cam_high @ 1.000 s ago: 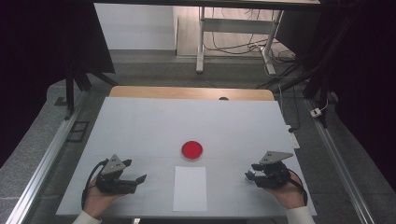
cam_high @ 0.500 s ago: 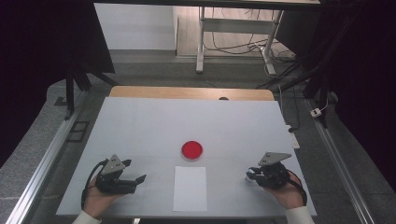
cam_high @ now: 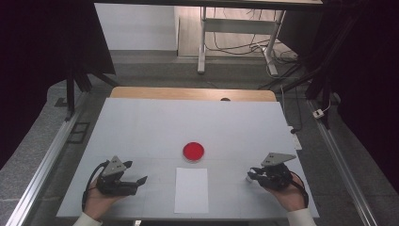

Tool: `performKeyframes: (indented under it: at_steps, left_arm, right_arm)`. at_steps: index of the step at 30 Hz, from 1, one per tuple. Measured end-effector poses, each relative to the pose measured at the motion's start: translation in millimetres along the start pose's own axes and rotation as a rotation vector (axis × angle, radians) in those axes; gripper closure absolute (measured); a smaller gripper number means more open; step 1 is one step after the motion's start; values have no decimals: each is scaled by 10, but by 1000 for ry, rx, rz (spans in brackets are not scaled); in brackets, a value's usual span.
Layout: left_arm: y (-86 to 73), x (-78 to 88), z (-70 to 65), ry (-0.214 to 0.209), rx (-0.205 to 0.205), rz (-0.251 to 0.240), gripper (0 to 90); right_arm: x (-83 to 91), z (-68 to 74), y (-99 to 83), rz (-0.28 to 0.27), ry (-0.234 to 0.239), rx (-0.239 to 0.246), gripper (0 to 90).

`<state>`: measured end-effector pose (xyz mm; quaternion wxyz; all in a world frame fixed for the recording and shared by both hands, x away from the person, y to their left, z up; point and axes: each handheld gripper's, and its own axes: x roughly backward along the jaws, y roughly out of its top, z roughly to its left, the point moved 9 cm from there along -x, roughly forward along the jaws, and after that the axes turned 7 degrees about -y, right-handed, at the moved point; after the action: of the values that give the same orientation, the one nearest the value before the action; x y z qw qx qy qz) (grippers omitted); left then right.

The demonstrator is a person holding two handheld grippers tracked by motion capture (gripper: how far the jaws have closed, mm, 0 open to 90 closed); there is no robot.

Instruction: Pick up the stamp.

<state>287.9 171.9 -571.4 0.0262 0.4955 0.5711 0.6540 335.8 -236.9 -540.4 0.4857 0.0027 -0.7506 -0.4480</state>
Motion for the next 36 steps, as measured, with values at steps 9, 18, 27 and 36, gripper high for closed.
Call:
performKeyframes:
  at_steps: [9, 18, 27, 36]
  left_arm:
    - [9, 5, -4, 2, -1, -6, 184]
    - [12, 1, -7, 2, -1, -6, 185]
    - [25, -2, -19, 2, -6, -9, 186]
    - [27, 10, -27, 5, -4, -22, 188]
  right_arm:
    - [42, -15, 65, -48, 5, -42, 755]
    - [139, -56, 190, -147, -5, -100, 755]
    - [158, -28, 314, -205, 7, -133, 756]
    - [130, 34, 447, -244, 10, -122, 756]
